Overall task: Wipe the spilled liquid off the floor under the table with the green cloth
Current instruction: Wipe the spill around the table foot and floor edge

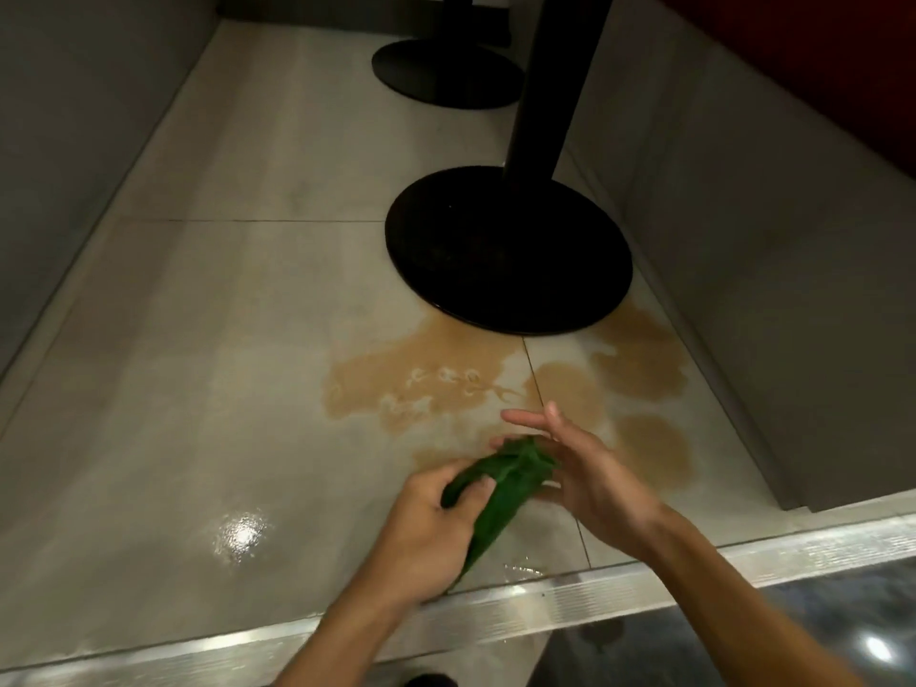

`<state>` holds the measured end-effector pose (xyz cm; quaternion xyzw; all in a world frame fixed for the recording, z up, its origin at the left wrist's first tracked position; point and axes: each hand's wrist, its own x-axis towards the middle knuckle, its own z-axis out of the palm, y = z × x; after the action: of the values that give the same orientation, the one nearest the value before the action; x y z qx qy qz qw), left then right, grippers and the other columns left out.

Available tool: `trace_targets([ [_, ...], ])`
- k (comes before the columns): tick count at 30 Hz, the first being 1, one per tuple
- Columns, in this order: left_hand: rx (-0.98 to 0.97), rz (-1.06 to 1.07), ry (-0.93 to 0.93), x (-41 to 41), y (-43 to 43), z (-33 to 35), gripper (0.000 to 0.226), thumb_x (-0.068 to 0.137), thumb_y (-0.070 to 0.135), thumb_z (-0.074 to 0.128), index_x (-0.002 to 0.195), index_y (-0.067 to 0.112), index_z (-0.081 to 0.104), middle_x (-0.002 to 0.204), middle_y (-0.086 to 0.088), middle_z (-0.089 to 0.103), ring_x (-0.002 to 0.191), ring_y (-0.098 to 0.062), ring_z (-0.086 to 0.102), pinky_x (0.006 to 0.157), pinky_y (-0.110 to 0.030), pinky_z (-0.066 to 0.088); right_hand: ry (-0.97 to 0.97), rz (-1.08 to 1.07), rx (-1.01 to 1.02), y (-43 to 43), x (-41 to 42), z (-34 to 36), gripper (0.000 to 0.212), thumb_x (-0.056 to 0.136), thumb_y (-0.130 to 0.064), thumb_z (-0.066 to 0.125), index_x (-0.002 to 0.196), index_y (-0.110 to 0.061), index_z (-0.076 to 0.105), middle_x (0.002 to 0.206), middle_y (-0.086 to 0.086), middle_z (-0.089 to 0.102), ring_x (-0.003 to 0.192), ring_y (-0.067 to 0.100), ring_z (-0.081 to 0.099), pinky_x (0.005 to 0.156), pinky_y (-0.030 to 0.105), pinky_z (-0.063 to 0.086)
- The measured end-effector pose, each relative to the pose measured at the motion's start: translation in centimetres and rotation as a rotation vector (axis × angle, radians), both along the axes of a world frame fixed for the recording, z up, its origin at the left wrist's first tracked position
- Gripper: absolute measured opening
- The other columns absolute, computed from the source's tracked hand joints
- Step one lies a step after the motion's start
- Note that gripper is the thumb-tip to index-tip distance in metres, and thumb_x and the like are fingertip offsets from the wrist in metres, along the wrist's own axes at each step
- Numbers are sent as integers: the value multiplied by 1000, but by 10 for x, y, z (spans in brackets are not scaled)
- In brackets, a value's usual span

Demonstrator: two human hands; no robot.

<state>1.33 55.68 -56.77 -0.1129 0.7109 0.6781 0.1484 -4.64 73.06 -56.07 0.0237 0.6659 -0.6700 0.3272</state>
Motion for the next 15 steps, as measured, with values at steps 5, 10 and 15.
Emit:
trace_targets([
  [5,334,248,2,-32,-24,32,23,91,25,58,107,15,69,100,-6,74,96,-21,70,85,-37,53,34,-5,-217,-34,6,9,53,81,-43,70,122,-11,61,123,15,63,116,31,60,99,48,47],
  [10,470,317,-18,-53,-37,26,32,87,28,61,114,13,67,109,-10,71,103,-25,67,87,-40,54,235,-165,-82,-69,-13,14,23,85,-21,69,106,-10,69,107,8,69,100,19,68,81,30,56],
  [15,572,398,-106,-88,-58,15,31,91,23,59,116,6,64,108,-17,70,101,-29,68,80,-44,58,248,-66,-7,-97,-52,10,24,90,-20,65,112,-10,67,111,12,68,102,22,67,89,38,55],
])
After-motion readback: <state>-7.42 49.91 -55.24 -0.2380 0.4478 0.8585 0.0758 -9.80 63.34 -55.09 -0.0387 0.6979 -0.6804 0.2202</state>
